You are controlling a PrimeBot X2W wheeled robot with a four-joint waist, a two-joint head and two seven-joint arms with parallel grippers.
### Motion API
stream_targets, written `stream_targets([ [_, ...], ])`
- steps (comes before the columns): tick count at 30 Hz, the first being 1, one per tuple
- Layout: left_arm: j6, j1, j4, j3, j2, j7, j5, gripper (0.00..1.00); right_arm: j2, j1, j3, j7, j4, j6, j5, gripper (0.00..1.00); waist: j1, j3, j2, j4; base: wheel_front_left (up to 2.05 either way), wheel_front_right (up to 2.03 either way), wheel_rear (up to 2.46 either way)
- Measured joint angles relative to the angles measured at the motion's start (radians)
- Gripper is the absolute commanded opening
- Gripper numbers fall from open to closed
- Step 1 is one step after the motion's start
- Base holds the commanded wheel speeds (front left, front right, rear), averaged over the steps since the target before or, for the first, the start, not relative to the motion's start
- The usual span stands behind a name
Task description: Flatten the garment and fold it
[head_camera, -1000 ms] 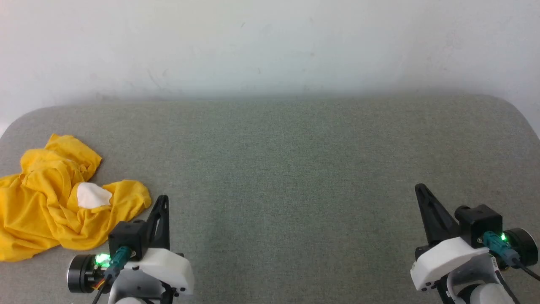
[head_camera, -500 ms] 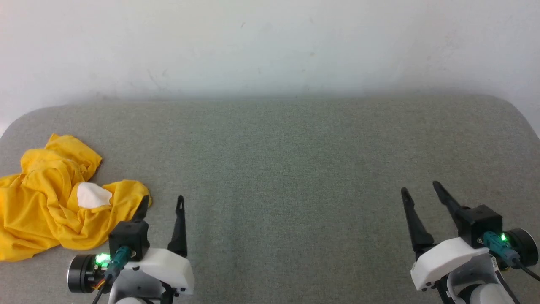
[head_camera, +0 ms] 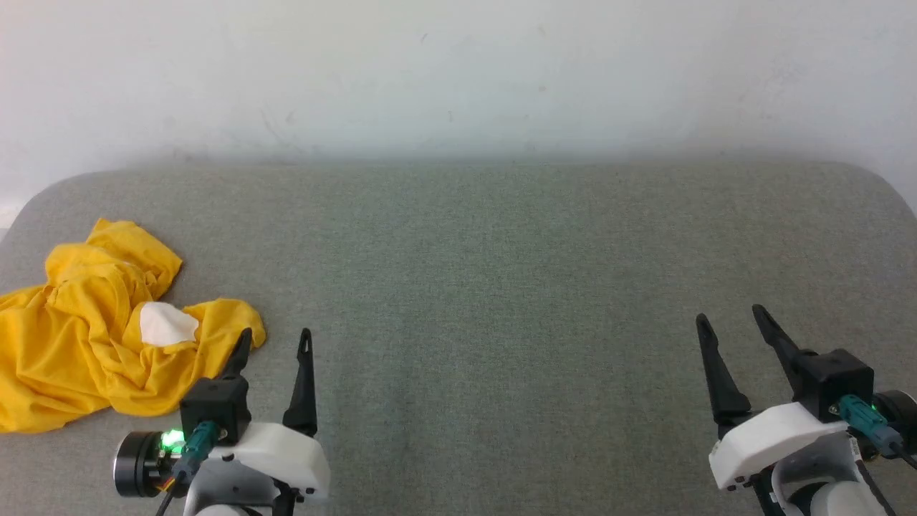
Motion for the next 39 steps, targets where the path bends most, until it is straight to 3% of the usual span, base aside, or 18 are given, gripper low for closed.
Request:
stream_targets([
  [18,0.014,0.006,-0.008,0.002,0.0,-0.037,-0.027,1.0,0.0,0.001,-0.008,-0.04,0.004,0.0,0.01,1.0,0.0,-0.001,0.0,0.074,0.0,0.0,0.0],
  [39,0.037,0.028,-0.016,0.005,0.0,-0.077,-0.067,1.0,0.001,-0.004,0.03,-0.083,0.039,0.0,0.013,1.0,0.0,0.002,0.0,0.247,0.0,0.0,0.0],
])
